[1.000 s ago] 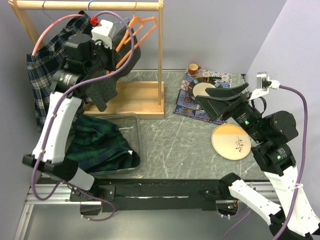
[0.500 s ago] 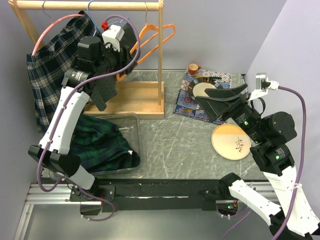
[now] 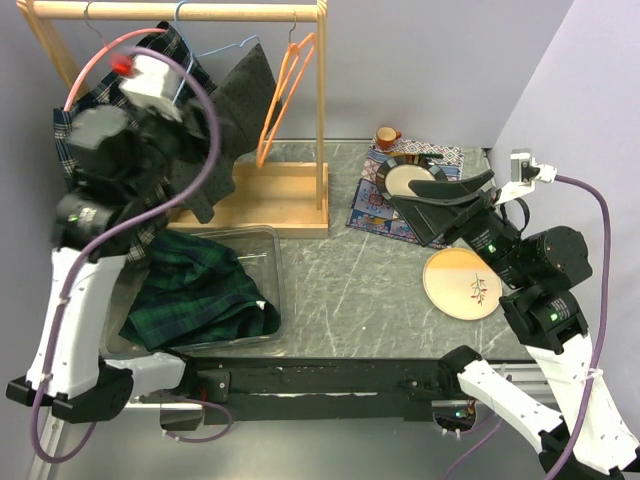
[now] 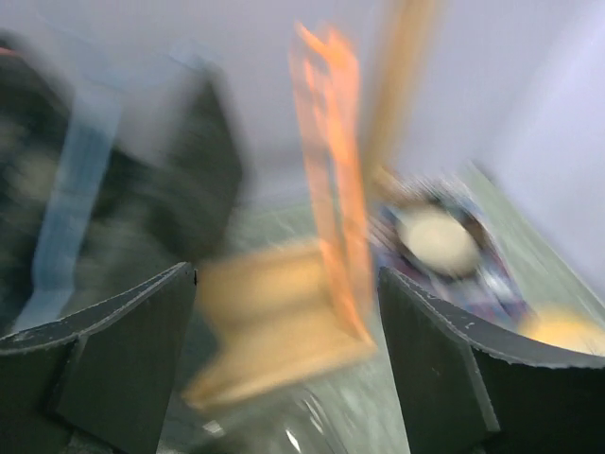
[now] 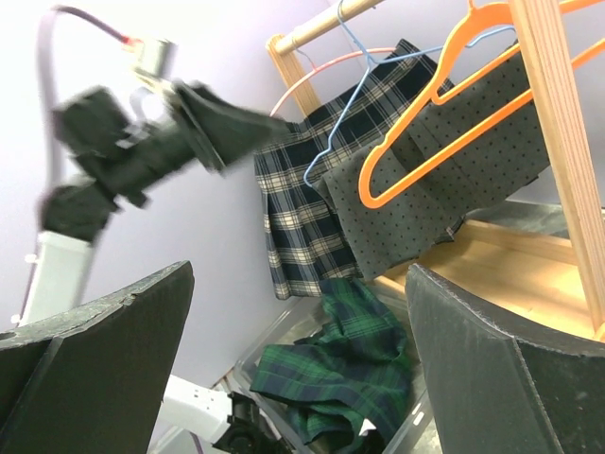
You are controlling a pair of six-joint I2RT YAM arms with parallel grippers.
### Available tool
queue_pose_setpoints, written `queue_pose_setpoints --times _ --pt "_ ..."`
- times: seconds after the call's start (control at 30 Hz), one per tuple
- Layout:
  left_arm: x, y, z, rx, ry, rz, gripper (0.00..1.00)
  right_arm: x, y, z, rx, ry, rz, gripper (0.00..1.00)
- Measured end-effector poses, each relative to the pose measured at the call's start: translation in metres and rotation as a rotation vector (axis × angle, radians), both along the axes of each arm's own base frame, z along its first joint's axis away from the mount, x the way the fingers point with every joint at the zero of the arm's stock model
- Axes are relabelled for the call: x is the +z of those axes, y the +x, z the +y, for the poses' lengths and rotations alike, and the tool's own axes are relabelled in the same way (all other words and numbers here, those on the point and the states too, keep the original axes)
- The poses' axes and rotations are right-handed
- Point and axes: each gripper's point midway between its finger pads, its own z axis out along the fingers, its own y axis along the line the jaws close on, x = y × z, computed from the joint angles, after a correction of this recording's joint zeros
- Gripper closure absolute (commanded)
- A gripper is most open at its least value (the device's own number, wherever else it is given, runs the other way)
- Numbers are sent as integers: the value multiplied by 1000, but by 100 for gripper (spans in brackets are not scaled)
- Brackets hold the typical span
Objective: Remove the skirt from the hanger
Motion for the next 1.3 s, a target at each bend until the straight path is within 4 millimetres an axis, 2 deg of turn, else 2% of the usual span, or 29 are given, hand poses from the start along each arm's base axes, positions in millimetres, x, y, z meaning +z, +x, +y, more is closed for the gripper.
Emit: queue_pose_setpoints --times 0.07,0.13,0.27,0.37,0.5,0.57,0.63,0.9,1.07,1.17,1.2,1.27,1.3 --pt "26 5 25 142 -13 -48 16 -1 -1 -1 0 1 -1 0" --pt "40 12 53 285 -15 -71 16 -3 -3 -2 1 1 -1 0" --pt "35 36 94 454 0 -29 16 -4 -5 -1 9 7 3 0" --pt "15 72 113 498 22 38 17 -6 -3 3 27 -1 15 0" --pt "-38 107 117 473 63 177 19 -10 -1 4 27 -7 28 0" --pt "-61 114 117 456 83 232 20 -9 -2 3 23 -4 24 0" --pt "-76 117 118 453 102 264 25 -8 -2 2 19 -2 21 0" --pt "-80 122 117 423 137 252 34 2 -11 -4 13 20 -17 0" --pt "-101 131 113 397 160 269 45 2 -10 -3 13 18 -18 0" --pt "-109 135 113 389 171 281 60 3 -10 -3 13 19 -21 0" --pt "-109 136 112 386 173 278 70 3 -10 -3 14 20 -23 0" --pt "-110 137 110 374 175 276 79 4 -10 -2 17 23 -25 0" --pt "-109 138 109 365 179 273 89 4 -10 -2 19 23 -26 0"
